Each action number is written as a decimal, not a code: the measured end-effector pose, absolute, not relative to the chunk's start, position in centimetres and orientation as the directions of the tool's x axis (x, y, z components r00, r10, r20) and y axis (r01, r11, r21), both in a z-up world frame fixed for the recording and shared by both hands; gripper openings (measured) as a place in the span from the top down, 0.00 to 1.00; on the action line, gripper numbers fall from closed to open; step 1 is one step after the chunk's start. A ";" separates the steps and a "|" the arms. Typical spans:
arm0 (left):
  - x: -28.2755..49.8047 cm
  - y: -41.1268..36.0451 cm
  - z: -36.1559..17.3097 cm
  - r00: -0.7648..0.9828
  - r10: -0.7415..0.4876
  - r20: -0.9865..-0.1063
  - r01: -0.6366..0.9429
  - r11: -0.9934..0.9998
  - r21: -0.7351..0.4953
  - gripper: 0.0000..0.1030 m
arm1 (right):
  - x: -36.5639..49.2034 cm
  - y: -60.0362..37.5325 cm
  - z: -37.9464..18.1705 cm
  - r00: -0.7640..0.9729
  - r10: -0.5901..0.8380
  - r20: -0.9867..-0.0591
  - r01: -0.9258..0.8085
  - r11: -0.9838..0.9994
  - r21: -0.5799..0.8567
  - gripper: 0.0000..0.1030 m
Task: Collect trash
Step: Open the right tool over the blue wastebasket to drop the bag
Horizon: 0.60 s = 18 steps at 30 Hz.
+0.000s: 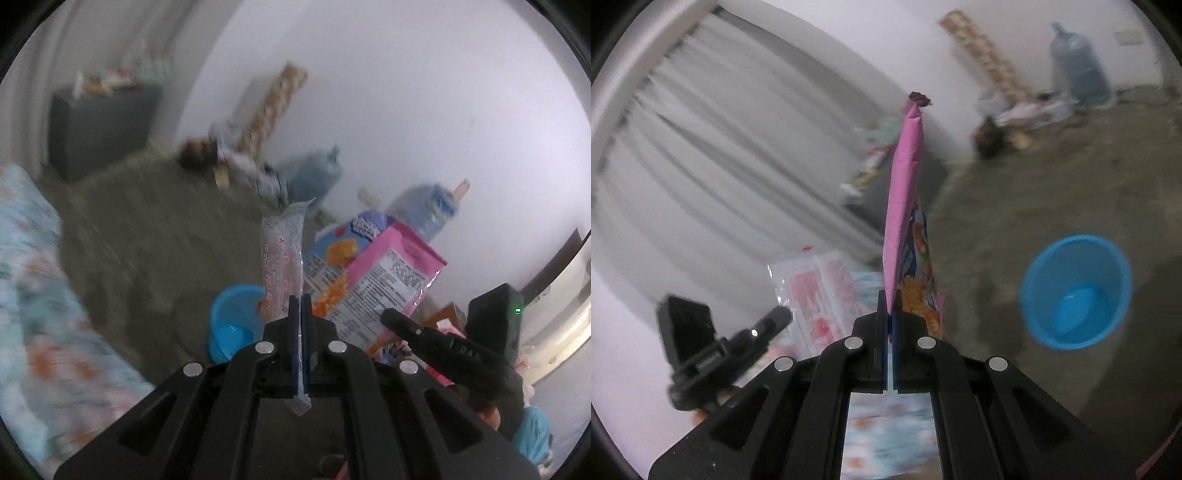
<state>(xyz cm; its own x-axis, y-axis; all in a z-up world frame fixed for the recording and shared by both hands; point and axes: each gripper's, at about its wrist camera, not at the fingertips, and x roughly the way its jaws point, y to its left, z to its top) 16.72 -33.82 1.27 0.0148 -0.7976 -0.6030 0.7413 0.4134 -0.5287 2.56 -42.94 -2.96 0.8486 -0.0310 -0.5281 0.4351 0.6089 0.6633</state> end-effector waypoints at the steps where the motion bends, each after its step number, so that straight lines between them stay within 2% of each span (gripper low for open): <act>1: 16.7 -35.3 0.6 -0.002 -0.788 -0.615 0.737 0.415 -0.534 0.99 | 2.9 -43.6 -3.8 0.832 -0.049 -0.553 0.463 0.610 0.643 1.00; 5: 17.1 -41.8 -4.2 -0.058 -0.737 -0.674 0.724 0.433 -0.536 0.99 | 5.6 -46.4 -7.7 0.742 -0.118 -0.659 0.580 0.607 0.544 1.00; 9: 18.1 -46.5 -8.7 -0.116 -0.702 -0.703 0.683 0.457 -0.569 0.99 | 7.3 -48.8 -10.6 0.678 -0.154 -0.719 0.643 0.597 0.479 0.99; 12: 18.3 -49.5 -11.2 -0.131 -0.666 -0.735 0.677 0.481 -0.557 0.97 | 8.0 -51.3 -13.2 0.632 -0.186 -0.752 0.690 0.576 0.438 0.93; 13: 18.6 -50.6 -12.5 -0.137 -0.638 -0.758 0.678 0.497 -0.541 0.94 | 8.3 -51.9 -14.2 0.620 -0.187 -0.762 0.701 0.569 0.430 0.84; 14: 18.7 -51.4 -13.6 -0.138 -0.614 -0.777 0.675 0.516 -0.527 0.86 | 7.3 -51.7 -14.4 0.609 -0.190 -0.770 0.708 0.567 0.421 0.66; 15: 18.5 -51.5 -14.3 -0.135 -0.599 -0.789 0.670 0.532 -0.518 0.74 | 7.1 -52.3 -15.0 0.575 -0.209 -0.791 0.734 0.557 0.387 0.58; 16: 18.7 -51.9 -15.1 -0.129 -0.587 -0.799 0.659 0.552 -0.511 0.70 | 7.1 -52.5 -15.6 0.553 -0.220 -0.804 0.749 0.553 0.364 0.54; 18: 18.3 -51.8 -16.0 -0.125 -0.582 -0.804 0.653 0.561 -0.508 0.64 | 6.6 -52.7 -16.2 0.528 -0.217 -0.821 0.762 0.548 0.345 0.54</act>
<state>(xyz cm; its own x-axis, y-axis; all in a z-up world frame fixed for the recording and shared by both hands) 18.34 -51.84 -15.98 -0.1251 -0.5819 -0.8036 0.6534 0.5612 -0.5081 6.59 -52.69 -16.24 0.5283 -0.2169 -0.8209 0.7616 0.5485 0.3453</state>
